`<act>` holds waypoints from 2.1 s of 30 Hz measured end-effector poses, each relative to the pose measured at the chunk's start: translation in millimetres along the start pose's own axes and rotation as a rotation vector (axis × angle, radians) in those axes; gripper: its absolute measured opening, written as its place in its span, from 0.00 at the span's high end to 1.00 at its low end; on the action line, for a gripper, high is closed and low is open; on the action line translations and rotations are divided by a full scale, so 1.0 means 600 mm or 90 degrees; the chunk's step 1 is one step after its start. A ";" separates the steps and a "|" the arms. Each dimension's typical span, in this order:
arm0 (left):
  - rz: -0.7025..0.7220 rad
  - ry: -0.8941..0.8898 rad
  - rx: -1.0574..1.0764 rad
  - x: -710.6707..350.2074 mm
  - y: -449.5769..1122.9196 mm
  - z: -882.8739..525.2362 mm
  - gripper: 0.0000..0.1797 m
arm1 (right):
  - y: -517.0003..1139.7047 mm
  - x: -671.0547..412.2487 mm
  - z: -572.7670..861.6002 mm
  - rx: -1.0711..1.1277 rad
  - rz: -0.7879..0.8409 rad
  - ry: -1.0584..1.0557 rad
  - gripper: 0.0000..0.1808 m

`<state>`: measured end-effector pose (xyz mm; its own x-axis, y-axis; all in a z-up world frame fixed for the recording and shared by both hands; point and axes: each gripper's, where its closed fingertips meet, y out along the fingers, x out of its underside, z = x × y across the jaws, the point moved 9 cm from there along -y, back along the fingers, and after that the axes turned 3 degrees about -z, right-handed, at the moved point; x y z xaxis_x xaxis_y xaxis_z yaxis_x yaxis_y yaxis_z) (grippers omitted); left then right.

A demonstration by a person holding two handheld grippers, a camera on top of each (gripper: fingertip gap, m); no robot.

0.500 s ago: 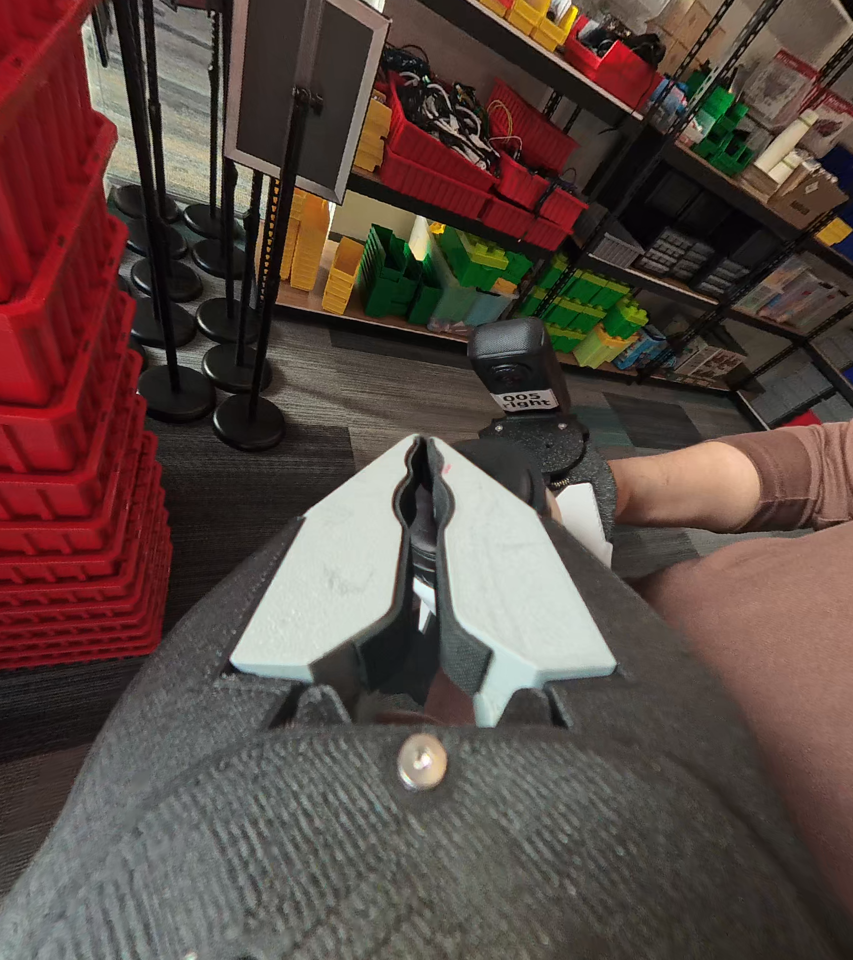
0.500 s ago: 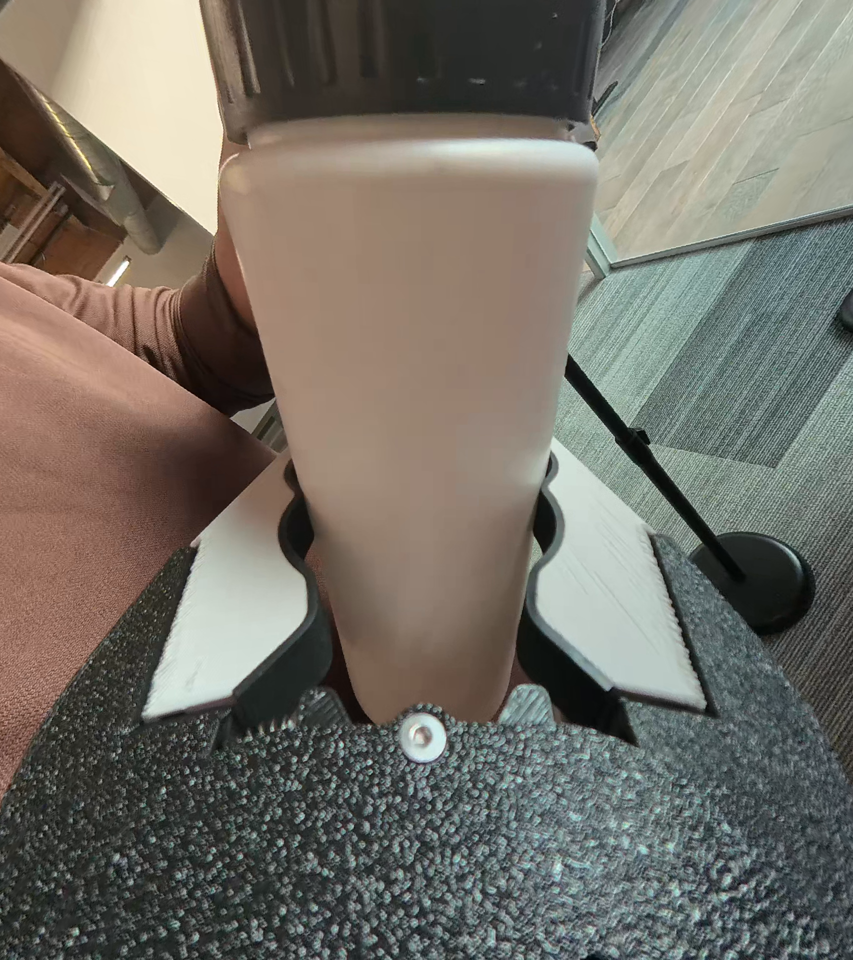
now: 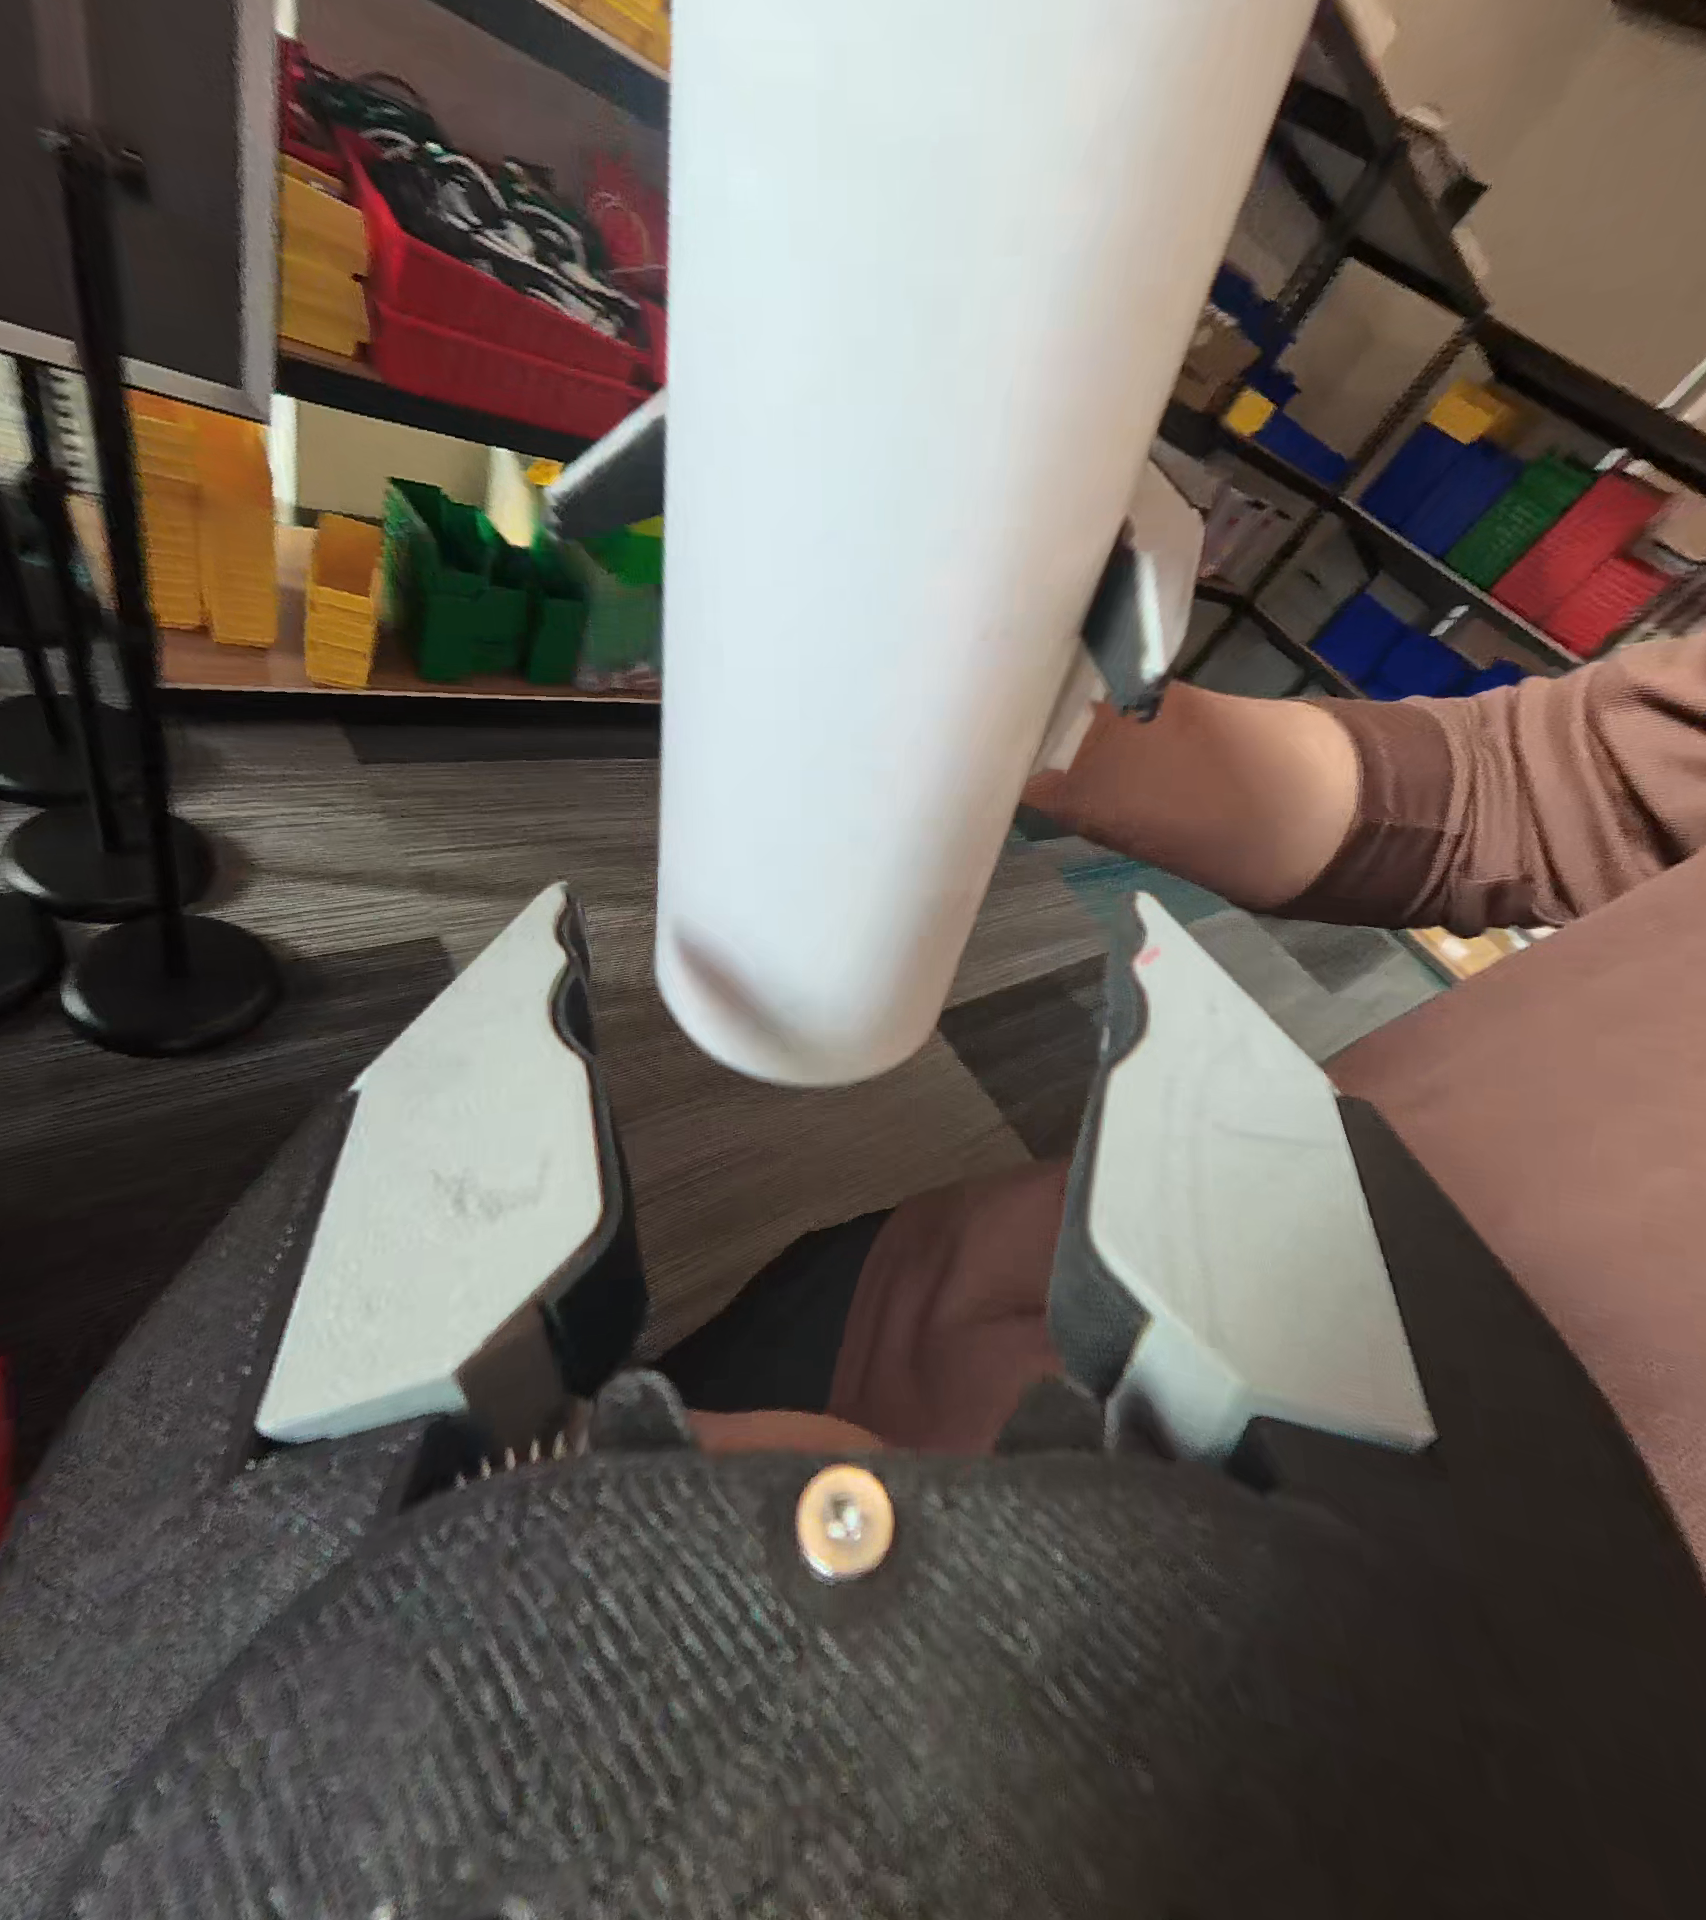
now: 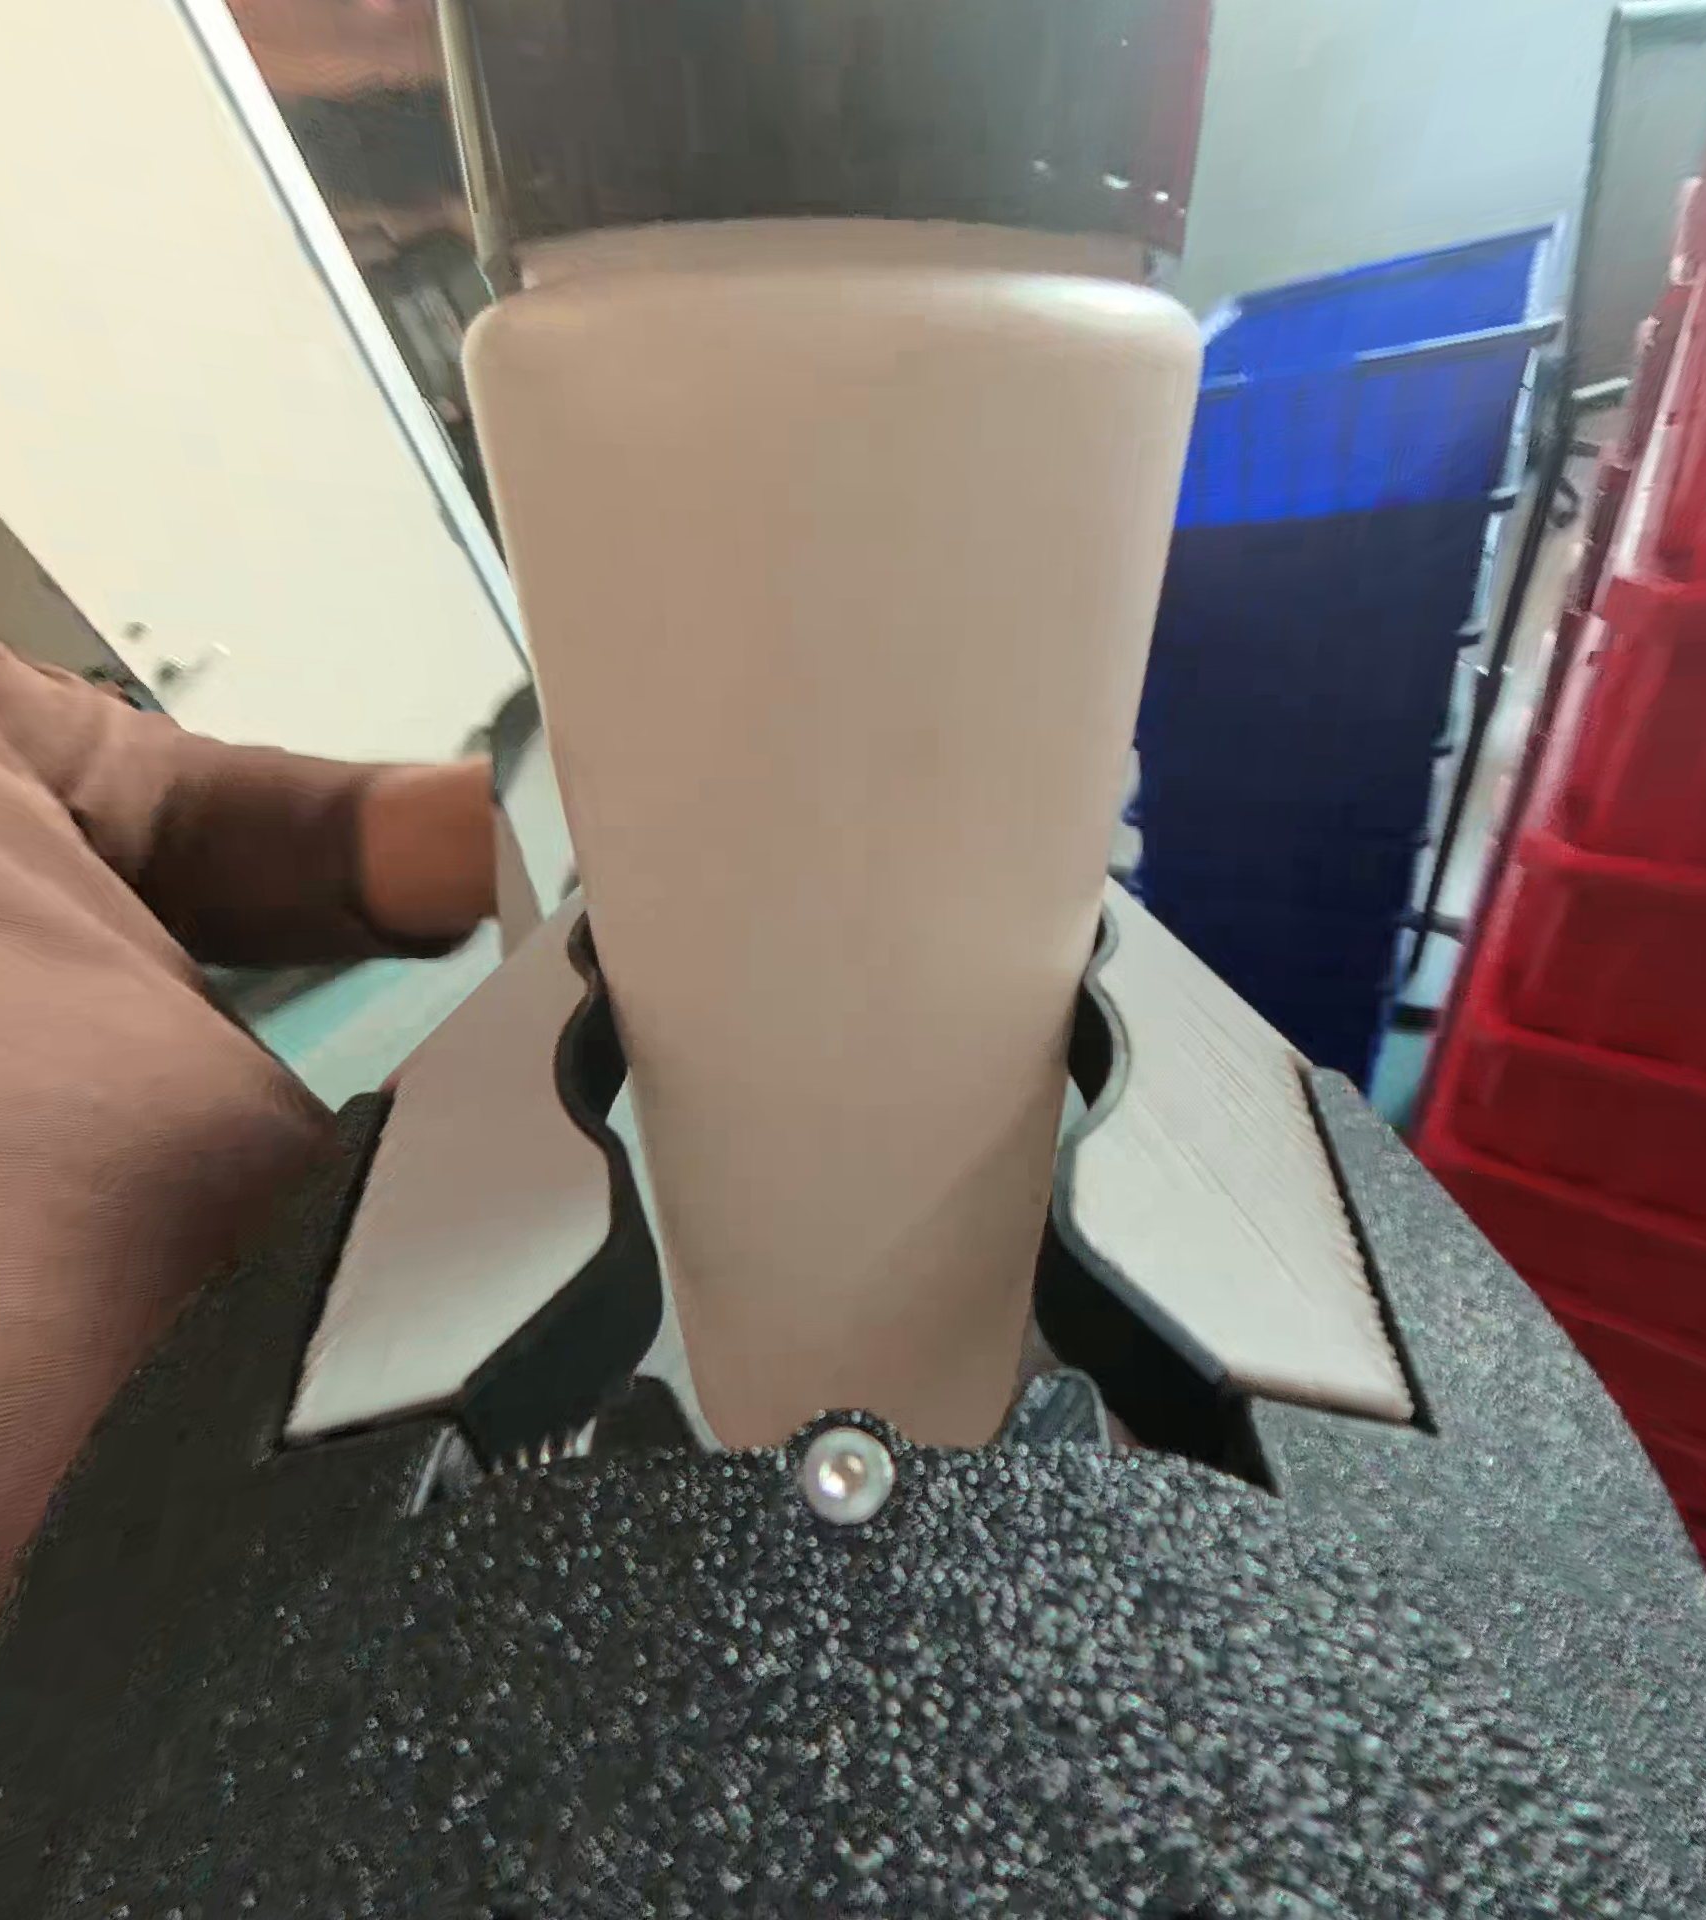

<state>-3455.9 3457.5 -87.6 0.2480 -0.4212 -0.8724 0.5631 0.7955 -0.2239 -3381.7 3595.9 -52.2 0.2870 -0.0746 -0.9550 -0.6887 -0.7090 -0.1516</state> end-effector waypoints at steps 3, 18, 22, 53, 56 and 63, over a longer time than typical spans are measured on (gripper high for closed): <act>-0.017 0.011 0.066 0.011 0.070 0.022 0.43 | -0.009 0.020 -0.023 -0.023 0.099 0.063 0.53; -0.289 0.221 0.032 -0.022 0.343 0.087 0.50 | -0.343 0.070 -0.068 0.169 0.138 0.070 0.50; -0.303 0.243 0.096 -0.029 0.504 0.110 0.50 | -0.498 0.130 -0.078 0.227 0.173 0.107 0.51; -0.577 -0.062 0.894 -0.156 1.803 0.559 0.54 | -1.746 0.449 -0.402 0.585 1.156 -0.119 0.53; -0.715 -0.116 0.990 -0.155 1.908 0.579 0.52 | -1.830 0.412 -0.403 0.669 1.081 -0.147 0.53; -0.824 -0.562 1.556 -0.229 2.101 0.579 0.62 | -1.986 0.337 -0.443 0.849 0.802 -0.201 0.53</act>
<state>-2506.2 4366.8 -99.0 -0.7644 -0.3738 -0.5253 -0.1763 -0.6626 0.7279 -2325.7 4239.2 2.9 -0.7550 0.1753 -0.6319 -0.4173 0.6150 0.6691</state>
